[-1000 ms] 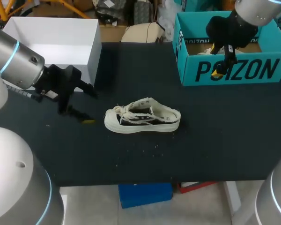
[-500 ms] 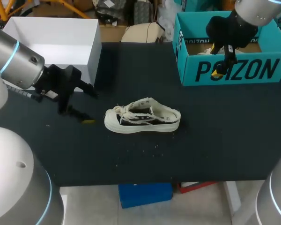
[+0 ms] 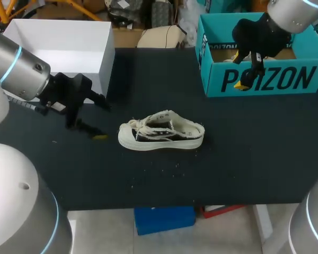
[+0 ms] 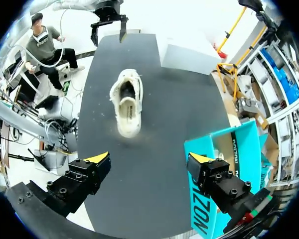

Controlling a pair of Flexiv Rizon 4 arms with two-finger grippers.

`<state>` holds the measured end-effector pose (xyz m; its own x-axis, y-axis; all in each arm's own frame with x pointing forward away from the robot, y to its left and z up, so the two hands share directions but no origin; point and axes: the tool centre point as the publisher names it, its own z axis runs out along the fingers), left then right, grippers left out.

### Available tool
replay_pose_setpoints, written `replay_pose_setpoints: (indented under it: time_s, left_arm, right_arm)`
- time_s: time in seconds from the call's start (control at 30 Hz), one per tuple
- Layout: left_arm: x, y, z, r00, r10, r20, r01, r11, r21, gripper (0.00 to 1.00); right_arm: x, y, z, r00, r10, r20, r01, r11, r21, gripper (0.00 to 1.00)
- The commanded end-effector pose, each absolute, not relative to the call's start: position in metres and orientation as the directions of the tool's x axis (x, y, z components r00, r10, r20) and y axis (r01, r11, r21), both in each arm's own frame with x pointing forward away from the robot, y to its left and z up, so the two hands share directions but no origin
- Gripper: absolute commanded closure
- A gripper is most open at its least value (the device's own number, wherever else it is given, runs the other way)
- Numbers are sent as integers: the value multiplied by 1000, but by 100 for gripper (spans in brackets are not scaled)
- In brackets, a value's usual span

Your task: Take the shoe out of the shoebox, open the shoe tongue, remove and reinsert the insole, then place the shoe into the shoebox

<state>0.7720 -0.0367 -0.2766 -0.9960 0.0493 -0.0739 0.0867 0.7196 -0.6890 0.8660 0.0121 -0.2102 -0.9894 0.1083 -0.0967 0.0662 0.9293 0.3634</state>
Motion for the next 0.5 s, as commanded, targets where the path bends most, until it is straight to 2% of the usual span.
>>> replay_pose_setpoints:
  time_s: [0.03,0.5]
  left_arm:
    - [772,-37,-278,-996,48,-77,88,720,-688,0]
    - [772,-37,-278,-996,48,-77,88,720,-688,0]
  right_arm:
    - [838,23,-233,-983,121,-136,53,903,426,0]
    - [831,59,-291,-974,164,-158,48,827,560,0]
